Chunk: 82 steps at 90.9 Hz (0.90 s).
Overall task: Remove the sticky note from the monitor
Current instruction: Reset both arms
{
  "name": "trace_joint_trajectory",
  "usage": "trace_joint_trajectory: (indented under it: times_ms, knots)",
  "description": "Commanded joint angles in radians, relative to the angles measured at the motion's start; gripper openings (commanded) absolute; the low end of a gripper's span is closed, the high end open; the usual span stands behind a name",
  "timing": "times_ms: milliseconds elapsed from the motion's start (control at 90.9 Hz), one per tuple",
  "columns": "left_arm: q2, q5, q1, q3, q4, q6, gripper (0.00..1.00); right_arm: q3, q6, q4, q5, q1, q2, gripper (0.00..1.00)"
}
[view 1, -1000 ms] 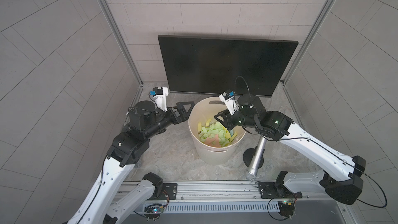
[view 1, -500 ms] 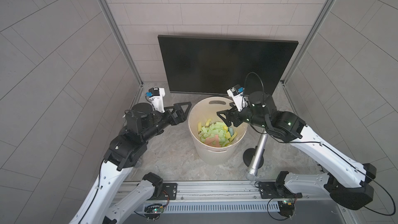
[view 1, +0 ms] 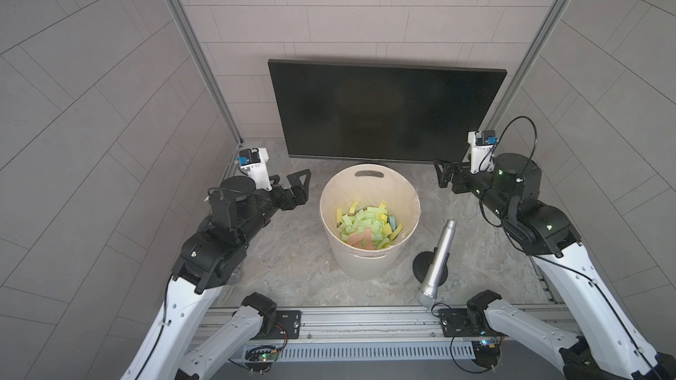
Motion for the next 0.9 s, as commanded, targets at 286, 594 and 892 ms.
trace_joint_trajectory:
  times_ms: [286,594,892]
  knots:
    - [-0.048,-0.33,0.069,-0.225,0.155,0.092,1.0,-0.416,0.101,0.259,0.394,-0.205,-0.169,1.0]
    - [0.025,-0.364,0.214,-0.466,0.398,0.071,1.0,-0.824,0.131,0.641,0.461,-0.339,-0.207,1.0]
    - [0.206,-0.342,0.244,-0.688,0.761,0.255,1.0,-1.004,0.048,1.066,0.35,-0.337,-0.011,1.0]
